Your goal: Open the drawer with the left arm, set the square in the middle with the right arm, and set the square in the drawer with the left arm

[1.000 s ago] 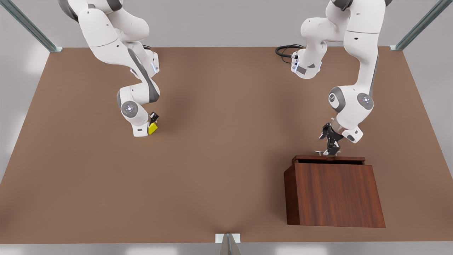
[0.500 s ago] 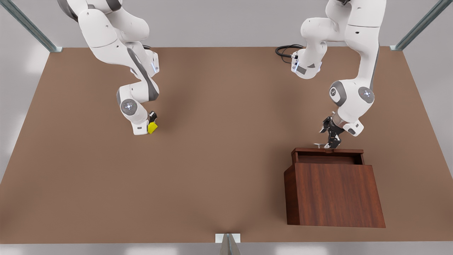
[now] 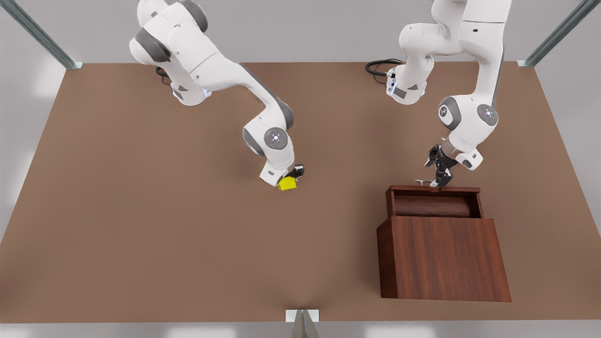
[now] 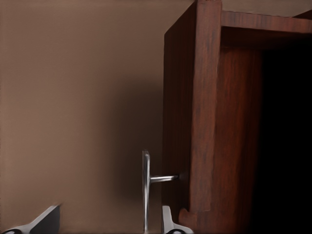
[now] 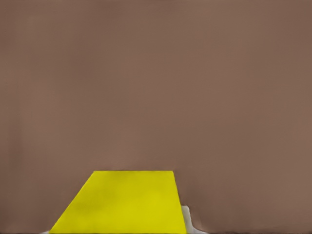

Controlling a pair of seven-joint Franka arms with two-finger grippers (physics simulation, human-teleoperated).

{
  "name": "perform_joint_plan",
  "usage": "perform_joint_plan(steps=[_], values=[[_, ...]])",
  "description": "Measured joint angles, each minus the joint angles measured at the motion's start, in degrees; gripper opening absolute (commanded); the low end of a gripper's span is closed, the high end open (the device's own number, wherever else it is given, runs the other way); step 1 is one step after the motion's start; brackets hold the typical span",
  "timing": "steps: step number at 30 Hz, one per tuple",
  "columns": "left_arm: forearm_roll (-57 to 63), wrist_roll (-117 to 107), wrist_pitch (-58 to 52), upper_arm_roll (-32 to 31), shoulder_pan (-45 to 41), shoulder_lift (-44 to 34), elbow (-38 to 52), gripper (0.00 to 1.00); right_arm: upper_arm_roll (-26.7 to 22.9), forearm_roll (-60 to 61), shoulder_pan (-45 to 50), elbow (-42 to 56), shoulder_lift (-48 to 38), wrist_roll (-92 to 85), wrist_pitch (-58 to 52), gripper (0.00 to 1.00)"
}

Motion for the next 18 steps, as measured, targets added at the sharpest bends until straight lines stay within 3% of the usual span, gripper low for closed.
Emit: perform_joint_plan(steps=[3, 7, 9, 10, 11, 14, 16, 18], values=[[0.00, -0.08, -1.74, 0.34, -0.35, -1.07, 0.00, 1.00, 2.19, 0.49, 4.59, 20.71, 11.91, 11.77, -9.04, 0.64], [0.23, -0.39, -10.67, 1.58, -0.08, -8.16, 2.79, 1.00, 2.50, 0.42, 7.04, 25.25, 17.53, 17.31, -8.81, 0.69], [2.61, 3.54, -18.98, 1.58, -0.11, -6.48, 12.94, 1.00, 1.01, -0.51, 7.11, 21.79, 17.91, 20.97, -8.47, 0.73], [4.10, 12.48, -24.15, 1.63, -0.15, -3.17, 18.95, 1.00, -0.27, -0.49, 7.50, 19.38, 16.74, 20.29, -8.52, 0.81], [5.25, 23.21, -31.53, 3.02, -1.15, 1.09, 26.78, 1.00, -0.59, -0.04, 8.31, 19.12, 16.91, 20.67, -8.56, 1.00], [7.34, 45.63, -50.27, 5.15, -1.02, 10.77, 47.09, 1.00, -1.65, 0.75, 8.62, 19.18, 17.09, 20.71, -8.61, 1.00], [8.04, 55.29, -54.02, 10.68, -7.04, 13.51, 53.54, 1.00, -1.75, 1.50, 8.63, 19.19, 16.71, 20.64, -8.73, 1.00], [8.44, 60.33, -54.65, 8.80, -6.82, 14.54, 56.60, 1.00, -2.24, 1.63, 7.81, 18.39, 12.13, 20.11, -10.44, 1.00]])
